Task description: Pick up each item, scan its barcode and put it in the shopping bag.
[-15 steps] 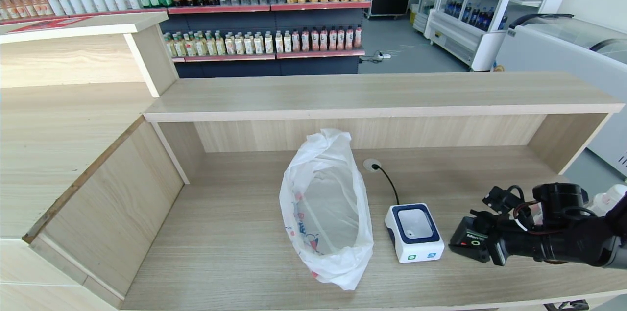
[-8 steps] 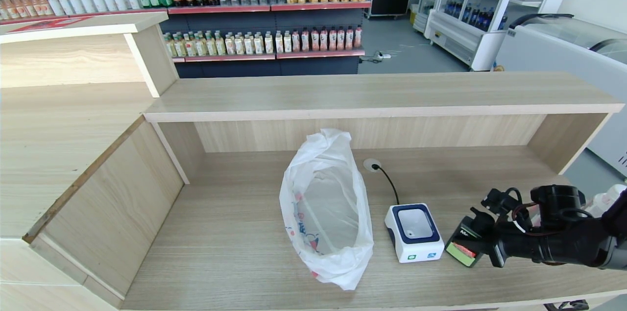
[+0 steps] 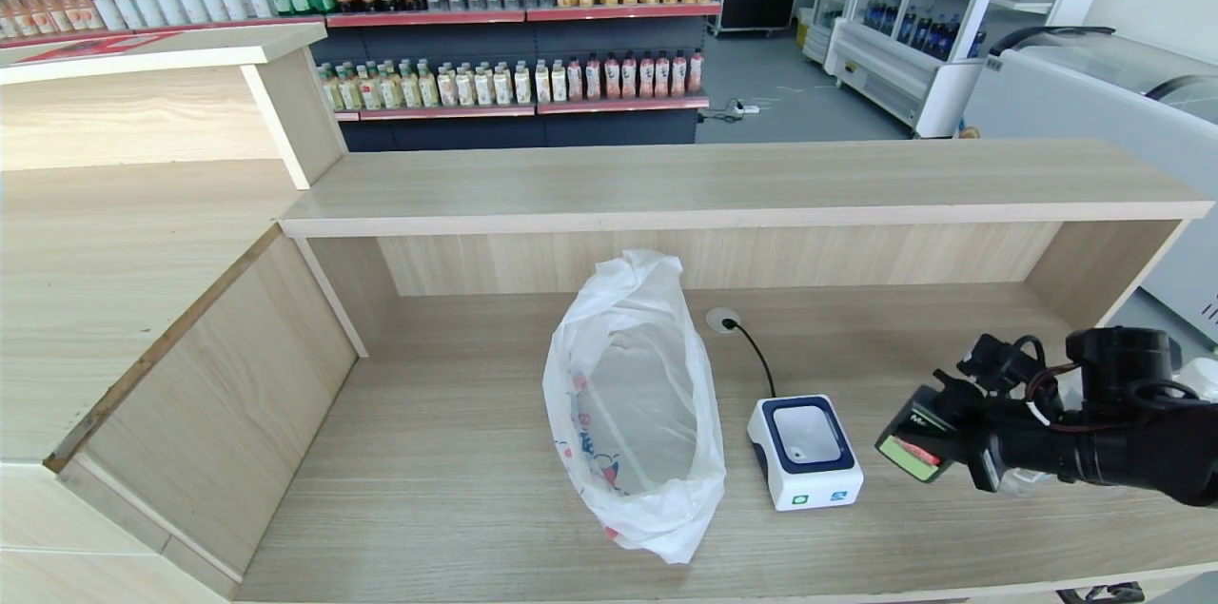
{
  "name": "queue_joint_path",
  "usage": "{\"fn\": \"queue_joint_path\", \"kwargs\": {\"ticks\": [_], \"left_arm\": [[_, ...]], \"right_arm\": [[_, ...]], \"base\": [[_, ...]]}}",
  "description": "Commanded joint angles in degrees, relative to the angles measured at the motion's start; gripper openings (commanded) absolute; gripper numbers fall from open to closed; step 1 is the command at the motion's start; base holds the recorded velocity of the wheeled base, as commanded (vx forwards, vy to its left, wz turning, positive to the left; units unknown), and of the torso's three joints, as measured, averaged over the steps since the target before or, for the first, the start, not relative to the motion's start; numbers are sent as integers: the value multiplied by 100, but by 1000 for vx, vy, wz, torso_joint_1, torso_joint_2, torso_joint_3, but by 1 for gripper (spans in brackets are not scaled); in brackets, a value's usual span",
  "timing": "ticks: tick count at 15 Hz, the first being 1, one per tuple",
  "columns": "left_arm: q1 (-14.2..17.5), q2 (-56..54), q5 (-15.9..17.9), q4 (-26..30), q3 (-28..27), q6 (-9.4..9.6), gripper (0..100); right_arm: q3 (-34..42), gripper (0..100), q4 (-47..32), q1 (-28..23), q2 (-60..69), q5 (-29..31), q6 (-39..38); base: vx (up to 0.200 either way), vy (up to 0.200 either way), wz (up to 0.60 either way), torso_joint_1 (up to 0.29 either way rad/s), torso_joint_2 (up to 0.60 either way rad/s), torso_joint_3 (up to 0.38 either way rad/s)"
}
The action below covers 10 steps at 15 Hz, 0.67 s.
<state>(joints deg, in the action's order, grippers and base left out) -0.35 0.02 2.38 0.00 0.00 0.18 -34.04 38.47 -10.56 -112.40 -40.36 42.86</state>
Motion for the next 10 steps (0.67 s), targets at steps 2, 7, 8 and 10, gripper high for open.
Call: {"fn": "queue_joint_path", "kwargs": {"ticks": [2, 7, 8, 10], "left_arm": [[0, 6, 0, 0, 0, -1, 100], [0, 6, 0, 0, 0, -1, 100], [0, 6, 0, 0, 0, -1, 100], [0, 6, 0, 0, 0, -1, 100]], "right_arm": [[-130, 0, 37, 405, 1545, -253, 513], [231, 0, 37, 1346, 3259, -165, 3149], [310, 0, 2, 1442, 3611, -130, 3554], [450, 0, 29, 1926, 4129, -165, 4907]], "base": [[0, 0, 0, 0, 0, 0], [0, 0, 0, 0, 0, 0], [0, 0, 0, 0, 0, 0], [0, 0, 0, 0, 0, 0]]}}
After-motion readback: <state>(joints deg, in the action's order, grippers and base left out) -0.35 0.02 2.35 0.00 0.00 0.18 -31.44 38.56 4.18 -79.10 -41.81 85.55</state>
